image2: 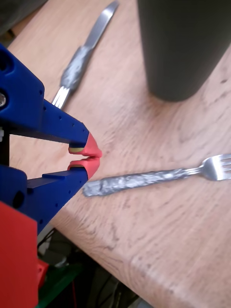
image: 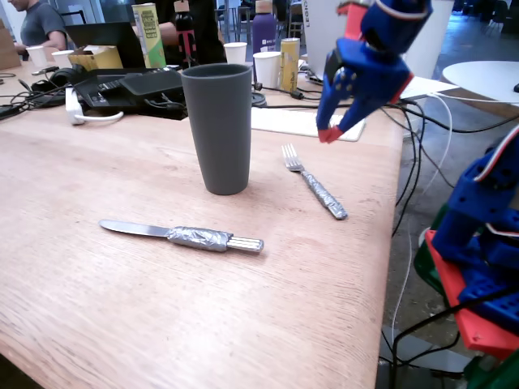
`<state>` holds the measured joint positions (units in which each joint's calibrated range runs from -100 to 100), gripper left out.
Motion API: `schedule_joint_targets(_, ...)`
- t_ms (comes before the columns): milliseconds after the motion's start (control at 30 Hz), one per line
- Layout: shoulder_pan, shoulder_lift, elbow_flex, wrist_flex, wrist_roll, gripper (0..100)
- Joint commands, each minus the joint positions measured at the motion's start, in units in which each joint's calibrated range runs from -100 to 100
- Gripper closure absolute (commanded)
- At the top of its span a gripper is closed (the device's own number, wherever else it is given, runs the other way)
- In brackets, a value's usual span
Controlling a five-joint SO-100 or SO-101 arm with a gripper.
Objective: Grab the fork and place it in gray glass
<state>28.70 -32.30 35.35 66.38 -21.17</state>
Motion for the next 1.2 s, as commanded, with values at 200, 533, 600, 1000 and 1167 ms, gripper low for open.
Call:
schedule_joint_targets(200,4.5,14.7,-19.0,-0.7,3.9,100)
schedule_joint_targets(533,4.5,25.4,-21.2,-1.0,4.2,100)
schedule_joint_targets(600,4.8,29.5,-24.8,-1.0,4.2,100)
schedule_joint_targets(1000,17.7,39.8,-35.2,-1.0,11.6,100)
schedule_joint_targets(1167,17.7,43.6,-35.2,-1.0,12.5,100)
